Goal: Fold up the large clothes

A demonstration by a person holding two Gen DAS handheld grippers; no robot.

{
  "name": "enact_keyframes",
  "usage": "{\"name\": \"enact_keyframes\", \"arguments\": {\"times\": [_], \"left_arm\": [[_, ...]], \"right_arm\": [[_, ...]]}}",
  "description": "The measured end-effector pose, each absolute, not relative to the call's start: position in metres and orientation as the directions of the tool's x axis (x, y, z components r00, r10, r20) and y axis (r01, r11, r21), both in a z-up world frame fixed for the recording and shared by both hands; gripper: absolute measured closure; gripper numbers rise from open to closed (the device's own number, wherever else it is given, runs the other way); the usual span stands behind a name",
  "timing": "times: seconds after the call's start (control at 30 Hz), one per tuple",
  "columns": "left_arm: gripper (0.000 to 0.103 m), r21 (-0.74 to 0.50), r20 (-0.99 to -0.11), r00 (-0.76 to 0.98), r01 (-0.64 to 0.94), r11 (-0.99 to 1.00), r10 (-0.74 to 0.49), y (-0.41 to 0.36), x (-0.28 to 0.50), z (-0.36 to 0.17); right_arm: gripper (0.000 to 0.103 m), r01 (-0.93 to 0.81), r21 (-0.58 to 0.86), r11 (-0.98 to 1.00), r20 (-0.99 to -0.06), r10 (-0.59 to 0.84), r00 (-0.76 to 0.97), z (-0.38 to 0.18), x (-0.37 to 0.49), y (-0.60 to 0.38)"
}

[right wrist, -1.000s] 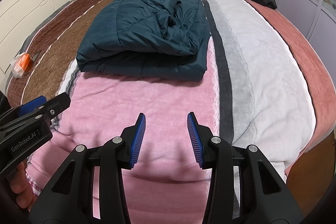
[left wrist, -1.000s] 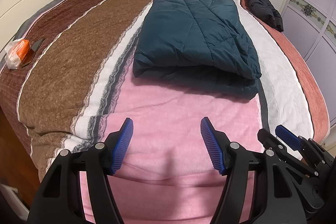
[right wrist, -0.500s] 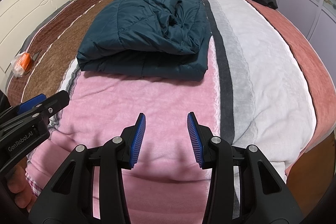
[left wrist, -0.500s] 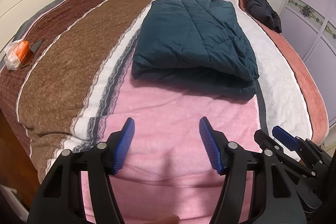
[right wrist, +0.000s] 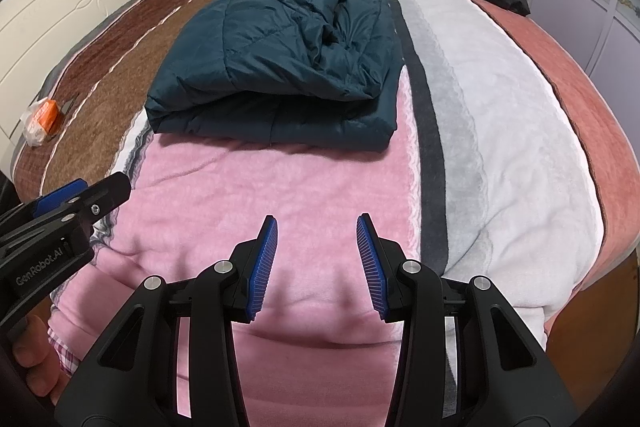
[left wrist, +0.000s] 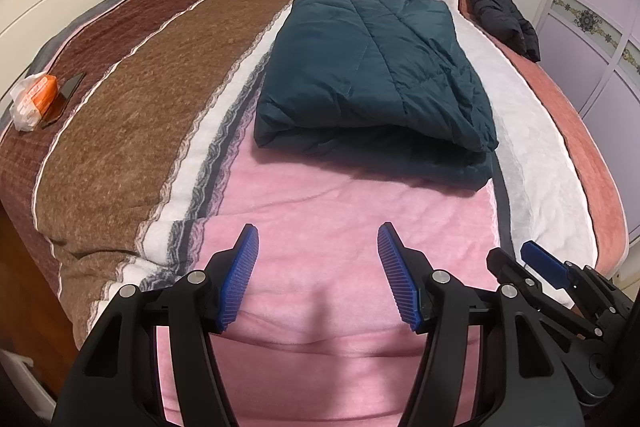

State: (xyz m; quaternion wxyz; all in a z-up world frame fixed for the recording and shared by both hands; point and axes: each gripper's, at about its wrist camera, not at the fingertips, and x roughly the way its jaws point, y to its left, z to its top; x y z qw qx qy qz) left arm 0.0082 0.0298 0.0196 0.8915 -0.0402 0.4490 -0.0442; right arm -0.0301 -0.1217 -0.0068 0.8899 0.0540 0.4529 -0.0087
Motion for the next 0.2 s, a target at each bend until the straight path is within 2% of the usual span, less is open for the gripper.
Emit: {"name": "enact_keyframes", "arguments": {"times": [0.2], "left_arm": [[0.043, -0.112, -0.8, 0.588, 0.043, 0.993, -0.116, 0.0296, 0.0086, 0.0176]], "right_arm": [[0.061, 0.062, 0.09, 0.994, -0.81, 0.037, 0.585, -0.0087, -0.0291, -0.1246]]}}
